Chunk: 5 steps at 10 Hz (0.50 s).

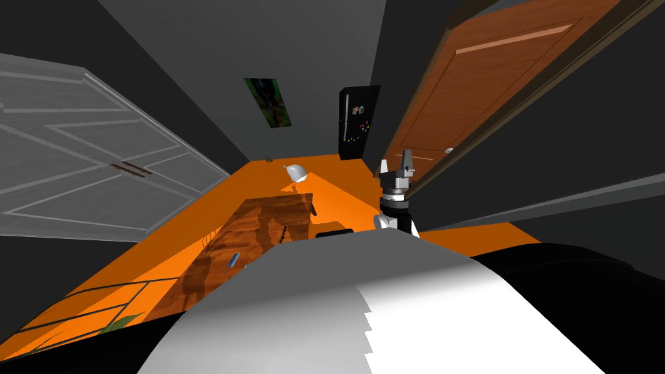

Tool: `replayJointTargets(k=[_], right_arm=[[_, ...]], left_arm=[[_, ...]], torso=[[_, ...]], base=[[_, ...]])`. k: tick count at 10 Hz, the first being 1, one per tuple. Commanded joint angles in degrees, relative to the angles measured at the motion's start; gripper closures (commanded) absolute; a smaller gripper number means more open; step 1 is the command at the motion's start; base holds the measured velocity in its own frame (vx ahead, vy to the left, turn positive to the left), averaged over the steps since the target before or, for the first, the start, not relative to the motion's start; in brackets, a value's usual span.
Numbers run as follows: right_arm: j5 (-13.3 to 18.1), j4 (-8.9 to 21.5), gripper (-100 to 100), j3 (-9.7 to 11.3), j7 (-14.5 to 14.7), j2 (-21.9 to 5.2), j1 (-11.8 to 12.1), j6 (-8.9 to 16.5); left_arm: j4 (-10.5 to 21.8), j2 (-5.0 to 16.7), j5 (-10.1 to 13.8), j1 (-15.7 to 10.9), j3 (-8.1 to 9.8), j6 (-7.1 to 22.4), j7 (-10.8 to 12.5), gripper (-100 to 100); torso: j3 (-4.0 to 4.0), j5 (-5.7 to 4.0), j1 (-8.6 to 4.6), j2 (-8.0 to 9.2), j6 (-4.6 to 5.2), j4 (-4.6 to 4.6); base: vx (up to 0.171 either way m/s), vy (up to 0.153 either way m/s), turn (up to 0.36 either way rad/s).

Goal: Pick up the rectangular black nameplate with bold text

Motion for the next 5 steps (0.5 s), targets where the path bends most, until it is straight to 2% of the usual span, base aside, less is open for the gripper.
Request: replayJointTargets(k=[1, 2, 3, 4, 5], right_arm=[[0.0, 0.0, 0, 0.0, 0.0, 0.0, 0.0, 0.0], [0.0, 0.0, 0, 0.0, 0.0, 0.0, 0.0, 0.0], [0.0, 0.0, 0, 0.0, 0.0, 0.0, 0.0, 0.0], [0.0, 0.0, 0, 0.0, 0.0, 0.0, 0.0, 0.0], [0.0, 0.0, 0, 0.0, 0.0, 0.0, 0.0, 0.0]], left_arm=[[0.0, 0.0, 0.0, 0.0, 0.00, 0.0, 0.0, 100], [0.0, 0.0, 0.0, 0.0, 0.01, 0.0, 0.0, 100], [0.0, 0.0, 0.0, 0.0, 0.02, 0.0, 0.0, 0], [0.8, 2.0, 1.3, 0.2, 0.79, 1.6, -1.3, 100], [0.7, 2.4, 1.5, 0.4, 0.93, 2.1, -1.4, 100]], torso=[[0.00, 0.00, 0.00, 0.00, 0.00, 0.00], [0.00, 0.01, 0.02, 0.00, 0.01, 0.00], [0.00, 0.01, 0.02, 0.00, 0.02, 0.00], [0.00, 0.01, 0.02, 0.00, 0.02, 0.00], [0.01, -0.05, -0.14, 0.01, 0.04, 0.01]], base=[[0.000, 0.000, 0.000], [0.000, 0.000, 0.000], [0.000, 0.000, 0.000], [-0.008, -0.057, -0.083], [-0.011, -0.081, -0.045]])
